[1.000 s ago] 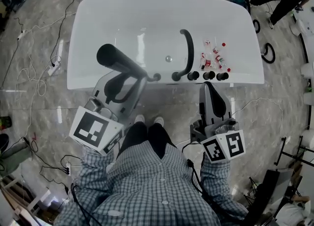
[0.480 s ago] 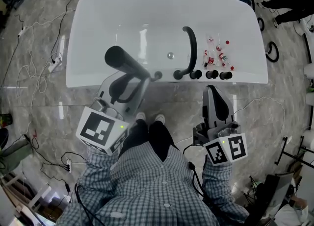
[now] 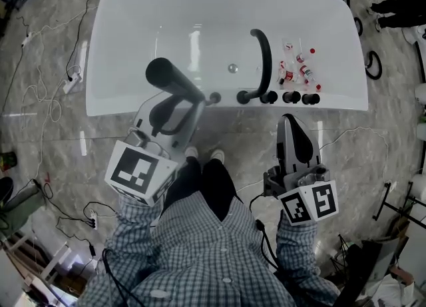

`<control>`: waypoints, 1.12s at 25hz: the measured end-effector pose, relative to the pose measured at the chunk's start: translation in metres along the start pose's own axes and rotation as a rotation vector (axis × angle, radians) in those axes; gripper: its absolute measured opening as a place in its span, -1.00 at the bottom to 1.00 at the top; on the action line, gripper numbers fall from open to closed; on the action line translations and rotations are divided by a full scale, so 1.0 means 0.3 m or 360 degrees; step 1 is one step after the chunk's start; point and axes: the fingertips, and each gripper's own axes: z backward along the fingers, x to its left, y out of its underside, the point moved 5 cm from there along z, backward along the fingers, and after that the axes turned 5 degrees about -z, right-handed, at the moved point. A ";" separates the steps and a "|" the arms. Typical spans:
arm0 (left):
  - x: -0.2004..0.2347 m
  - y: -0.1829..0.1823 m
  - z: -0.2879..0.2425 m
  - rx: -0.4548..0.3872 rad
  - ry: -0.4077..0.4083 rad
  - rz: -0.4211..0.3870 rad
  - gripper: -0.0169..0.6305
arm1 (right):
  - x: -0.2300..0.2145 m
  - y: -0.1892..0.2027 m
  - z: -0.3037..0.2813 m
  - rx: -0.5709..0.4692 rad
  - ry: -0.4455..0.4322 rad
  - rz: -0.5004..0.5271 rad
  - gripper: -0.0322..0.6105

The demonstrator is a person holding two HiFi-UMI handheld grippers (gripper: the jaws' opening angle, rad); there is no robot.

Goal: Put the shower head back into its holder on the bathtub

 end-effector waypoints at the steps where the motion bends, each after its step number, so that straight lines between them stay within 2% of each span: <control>1: 0.005 0.007 -0.007 0.0002 0.0004 0.0000 -0.58 | -0.001 0.008 -0.008 0.0005 -0.0001 -0.0001 -0.85; 9: 0.046 0.082 -0.055 0.0060 -0.0011 0.0078 -0.58 | -0.014 0.073 -0.064 0.0059 -0.0013 -0.0028 -0.85; 28: 0.125 0.283 -0.174 0.0117 0.0072 0.0108 -0.58 | -0.085 0.277 -0.158 0.0218 0.0023 -0.0072 -0.85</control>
